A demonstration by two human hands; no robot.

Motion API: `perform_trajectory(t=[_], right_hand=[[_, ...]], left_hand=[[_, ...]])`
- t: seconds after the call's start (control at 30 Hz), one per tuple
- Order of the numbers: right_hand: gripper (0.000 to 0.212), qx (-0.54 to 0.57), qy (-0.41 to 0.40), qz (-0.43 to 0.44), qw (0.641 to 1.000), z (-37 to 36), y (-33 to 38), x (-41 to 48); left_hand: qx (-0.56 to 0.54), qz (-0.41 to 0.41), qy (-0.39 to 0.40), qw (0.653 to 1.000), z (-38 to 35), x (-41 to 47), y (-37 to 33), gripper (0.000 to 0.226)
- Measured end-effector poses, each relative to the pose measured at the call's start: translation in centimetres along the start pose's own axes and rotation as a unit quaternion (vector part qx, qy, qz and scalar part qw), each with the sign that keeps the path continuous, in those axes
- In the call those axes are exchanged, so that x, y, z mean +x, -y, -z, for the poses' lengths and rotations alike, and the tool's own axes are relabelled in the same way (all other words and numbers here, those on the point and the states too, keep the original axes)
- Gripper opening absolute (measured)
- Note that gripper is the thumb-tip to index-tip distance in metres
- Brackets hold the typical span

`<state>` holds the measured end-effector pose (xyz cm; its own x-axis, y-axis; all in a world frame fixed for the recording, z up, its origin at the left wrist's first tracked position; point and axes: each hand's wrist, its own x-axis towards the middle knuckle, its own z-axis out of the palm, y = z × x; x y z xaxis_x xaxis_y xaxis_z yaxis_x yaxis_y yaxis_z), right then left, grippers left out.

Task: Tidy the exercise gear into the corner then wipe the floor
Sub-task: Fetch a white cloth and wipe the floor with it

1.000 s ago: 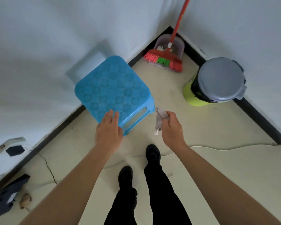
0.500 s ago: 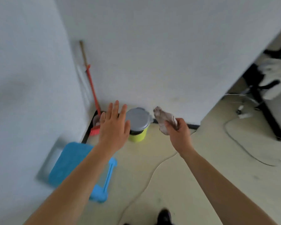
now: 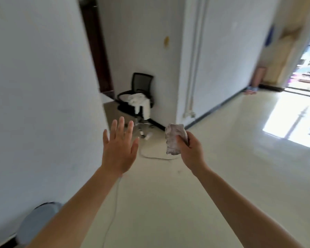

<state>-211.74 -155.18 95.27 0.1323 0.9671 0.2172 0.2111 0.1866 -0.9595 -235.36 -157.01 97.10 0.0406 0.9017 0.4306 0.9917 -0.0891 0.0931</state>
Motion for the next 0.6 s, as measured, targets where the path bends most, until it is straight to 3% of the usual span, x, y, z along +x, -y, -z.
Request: perform_trajectory(t=[0.2,0.3,0.6], right_hand=[[0.004,0.006,-0.131,-0.073,0.989,24.6,-5.3,-0.6],[0.013,0.007,-0.209,-0.110,0.972,34.9,-7.4,-0.5],[0.014,0.030,-0.301,-0.163,0.939,53.5,-16.1,7.8]], left_hand=[[-0.064,-0.114,0.039,0.991,-6.5,3.4,-24.8,0.067],[-0.078,-0.165,0.074,0.980,-9.3,4.0,-35.1,0.069],[-0.074,-0.280,0.082,0.954,-18.0,12.9,-55.3,0.069]])
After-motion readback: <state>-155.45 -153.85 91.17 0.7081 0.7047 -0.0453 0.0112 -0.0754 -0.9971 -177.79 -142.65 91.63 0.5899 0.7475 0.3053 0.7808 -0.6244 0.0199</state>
